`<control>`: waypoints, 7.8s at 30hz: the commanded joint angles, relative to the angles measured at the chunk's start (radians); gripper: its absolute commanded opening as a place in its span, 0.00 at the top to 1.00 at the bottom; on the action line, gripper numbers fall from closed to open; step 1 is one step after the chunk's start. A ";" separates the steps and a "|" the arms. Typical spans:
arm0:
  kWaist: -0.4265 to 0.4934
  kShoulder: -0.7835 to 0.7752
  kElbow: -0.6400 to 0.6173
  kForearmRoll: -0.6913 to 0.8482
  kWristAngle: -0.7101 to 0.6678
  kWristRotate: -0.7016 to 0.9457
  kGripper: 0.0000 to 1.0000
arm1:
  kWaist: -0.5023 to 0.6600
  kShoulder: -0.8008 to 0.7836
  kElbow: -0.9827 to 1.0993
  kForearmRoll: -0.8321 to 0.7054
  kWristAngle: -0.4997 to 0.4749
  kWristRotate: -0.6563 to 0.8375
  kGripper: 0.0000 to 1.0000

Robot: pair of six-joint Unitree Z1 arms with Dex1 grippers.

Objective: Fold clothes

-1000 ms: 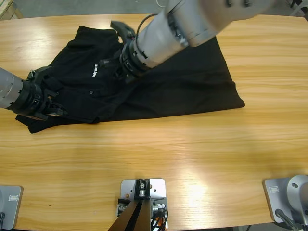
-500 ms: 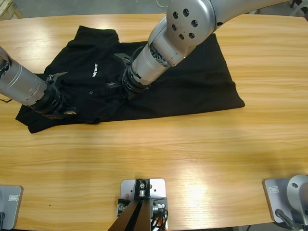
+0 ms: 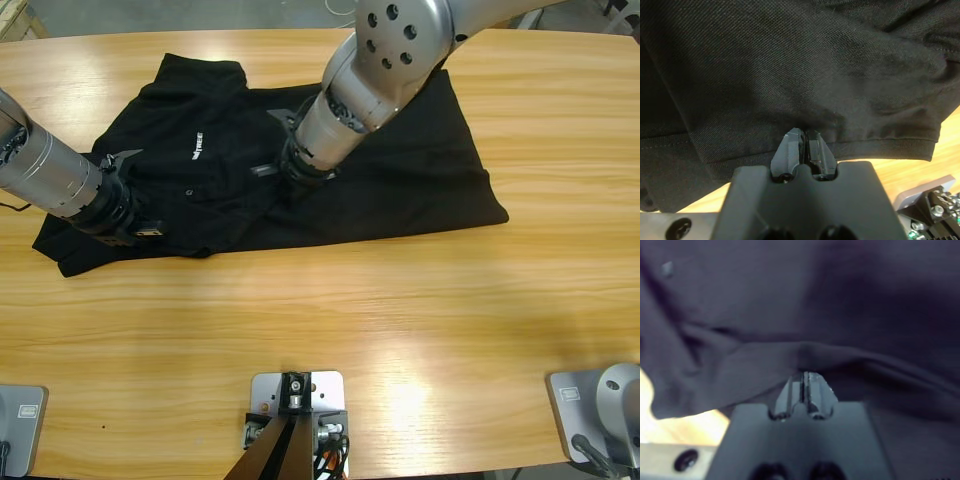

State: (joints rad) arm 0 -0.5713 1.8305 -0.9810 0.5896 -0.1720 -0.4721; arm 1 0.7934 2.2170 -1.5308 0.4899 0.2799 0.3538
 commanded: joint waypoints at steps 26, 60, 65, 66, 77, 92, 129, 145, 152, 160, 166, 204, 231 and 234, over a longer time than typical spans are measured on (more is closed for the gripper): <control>0.079 -0.111 0.111 -0.001 0.032 -0.023 1.00 | 0.108 -0.112 -0.013 0.033 0.092 0.018 1.00; 0.084 -0.162 0.122 0.007 0.034 -0.024 1.00 | 0.130 -0.164 0.106 0.074 -0.055 0.083 0.22; 0.080 -0.256 0.116 0.004 0.035 -0.020 0.31 | 0.130 -0.413 0.101 0.202 -0.147 0.075 0.00; 0.074 -0.258 0.114 0.003 0.040 -0.014 0.10 | 0.126 -0.438 0.103 0.236 -0.180 0.077 0.00; 0.065 -0.086 0.061 -0.014 0.075 -0.226 0.00 | -0.243 -0.281 0.243 0.279 -0.315 0.094 0.00; 0.077 0.068 0.086 -0.120 0.118 -0.269 0.01 | -0.353 -0.141 0.421 0.080 -0.317 0.022 0.00; -0.210 -0.374 0.420 -0.057 0.098 -0.527 0.00 | 0.053 -0.446 0.715 0.237 -0.280 0.495 0.00; 0.235 -0.247 -0.113 -0.093 -0.113 0.142 0.01 | -0.313 -0.587 0.281 0.355 -0.087 -0.022 0.02; 0.445 0.063 -0.449 0.006 -0.300 0.463 0.10 | -0.439 -0.464 0.228 0.348 -0.053 -0.122 0.03; 0.466 0.422 -0.915 0.309 -0.309 0.656 0.09 | -0.496 -0.348 0.172 0.345 -0.060 -0.161 0.03; 0.442 0.576 -1.093 0.436 -0.251 0.681 0.08 | -0.581 -0.291 0.170 0.321 -0.071 -0.195 0.03; 0.234 0.772 -1.323 0.646 0.071 0.753 0.11 | -0.666 -0.176 0.152 0.276 -0.067 -0.211 0.03; 0.226 0.800 -1.386 0.741 0.077 0.762 1.00 | -0.678 -0.190 0.159 0.263 -0.070 -0.211 0.03; 0.231 0.799 -1.397 0.753 0.073 0.744 1.00 | -0.698 -0.210 0.162 0.265 -0.072 -0.210 0.06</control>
State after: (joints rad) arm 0 -0.3352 2.5511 -2.3613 1.3114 -0.1026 0.2798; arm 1 0.1384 2.0068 -1.3734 0.7639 0.2122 0.1542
